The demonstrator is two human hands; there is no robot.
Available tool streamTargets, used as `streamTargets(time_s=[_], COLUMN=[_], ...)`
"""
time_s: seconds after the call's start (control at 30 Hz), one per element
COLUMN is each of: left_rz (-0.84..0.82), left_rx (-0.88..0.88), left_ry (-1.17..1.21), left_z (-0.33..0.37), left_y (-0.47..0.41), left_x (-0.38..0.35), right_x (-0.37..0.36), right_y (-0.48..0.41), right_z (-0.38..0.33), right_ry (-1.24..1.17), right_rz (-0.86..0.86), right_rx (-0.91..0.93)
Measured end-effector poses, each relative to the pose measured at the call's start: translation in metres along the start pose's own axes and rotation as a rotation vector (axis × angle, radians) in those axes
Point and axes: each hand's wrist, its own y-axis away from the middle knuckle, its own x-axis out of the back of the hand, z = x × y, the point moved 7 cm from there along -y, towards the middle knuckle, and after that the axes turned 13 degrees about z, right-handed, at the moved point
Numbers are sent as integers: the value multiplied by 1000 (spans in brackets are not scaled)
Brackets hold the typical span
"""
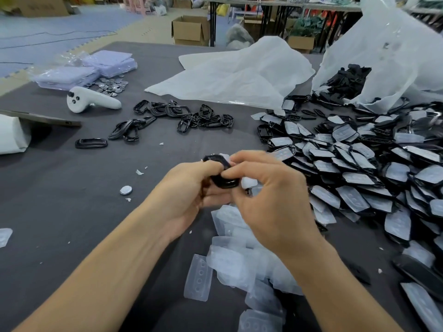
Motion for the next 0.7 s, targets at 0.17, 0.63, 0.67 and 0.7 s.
streamTargets(time_s=[0.17, 0.63, 0.67, 0.7], left_rz=[299, 402, 402, 407], left_rx=[-137, -217, -215, -215], left_ry=[-38, -64, -70, -75], left_z=[16, 22, 21, 21], left_y=[-8, -14, -14, -13], left_x=[33, 46, 46, 46], right_x=[-7, -36, -31, -24], right_y=[2, 9, 6, 4], right_z=[22, 18, 17, 15], right_ry=[175, 460, 425, 361], right_rz=[-89, -203, -140, -55], right_rx=[-182, 4, -23, -76])
